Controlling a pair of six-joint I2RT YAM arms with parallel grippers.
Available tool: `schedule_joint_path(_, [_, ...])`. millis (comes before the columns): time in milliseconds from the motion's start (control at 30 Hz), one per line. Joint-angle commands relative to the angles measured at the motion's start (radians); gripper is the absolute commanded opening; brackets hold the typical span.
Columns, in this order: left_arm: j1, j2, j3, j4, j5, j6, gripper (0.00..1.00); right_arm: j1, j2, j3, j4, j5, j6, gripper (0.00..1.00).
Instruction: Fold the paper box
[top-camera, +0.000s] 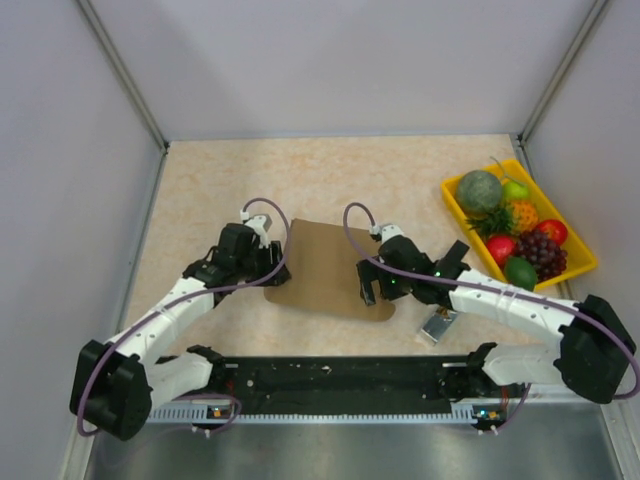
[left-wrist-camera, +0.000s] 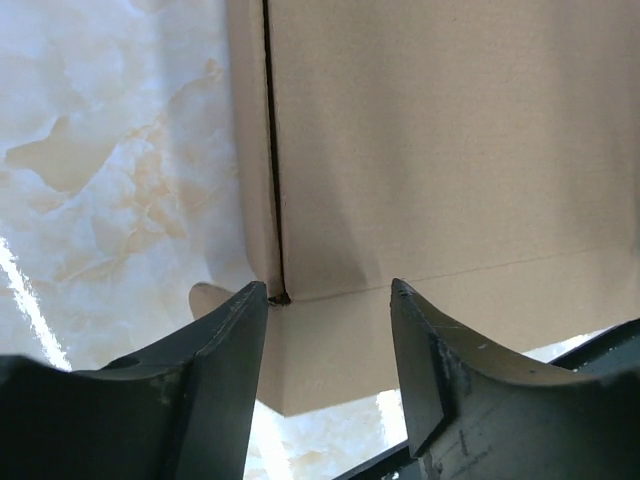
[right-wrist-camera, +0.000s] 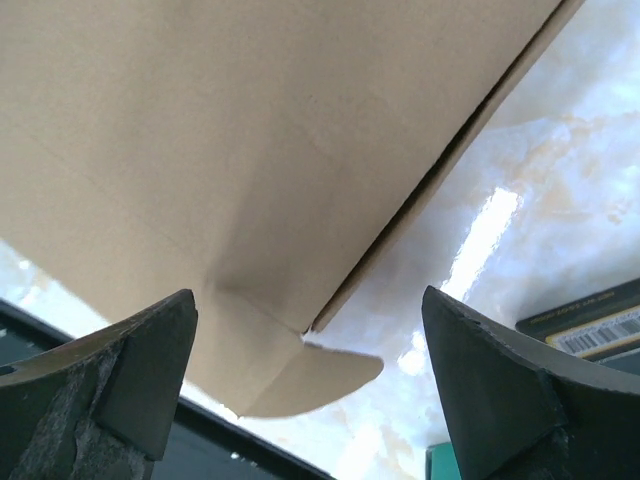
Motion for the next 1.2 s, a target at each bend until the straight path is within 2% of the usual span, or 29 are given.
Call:
schedule_joint_path(0, [0.005,-0.067,0.028,-0.01,-0.042,0.022,0.61,-0.025,-0.119,-0.02,-0.036,-0.108,0.074,0.93])
schedule_joint_path(200, [0.014,-0.023,0.068,-0.016,0.003,0.038,0.66,-0.025,-0.153,-0.054,-0.006,-0.225,0.103,0.93])
schedule_joint_path(300, [0.026,0.066,0.096,-0.045,0.035,0.051,0.66,-0.026,-0.144,-0.074,0.031,-0.274,0.114,0.93])
schedule_joint_path(433, [0.046,0.138,0.097,-0.043,0.092,0.051,0.63,-0.026,-0.142,-0.117,0.068,-0.265,0.134,0.93])
schedule_joint_path(833, [0.048,0.144,0.03,-0.045,0.234,-0.011,0.59,-0.026,-0.098,-0.196,0.241,-0.38,0.208,0.93])
schedule_joint_path(1067, [0.051,0.135,0.042,-0.106,0.212,-0.021,0.59,-0.026,-0.088,-0.196,0.258,-0.319,0.189,0.92])
schedule_joint_path(1167, [0.052,0.109,0.037,-0.117,0.182,-0.044,0.59,-0.025,-0.076,-0.172,0.199,-0.276,0.15,0.91])
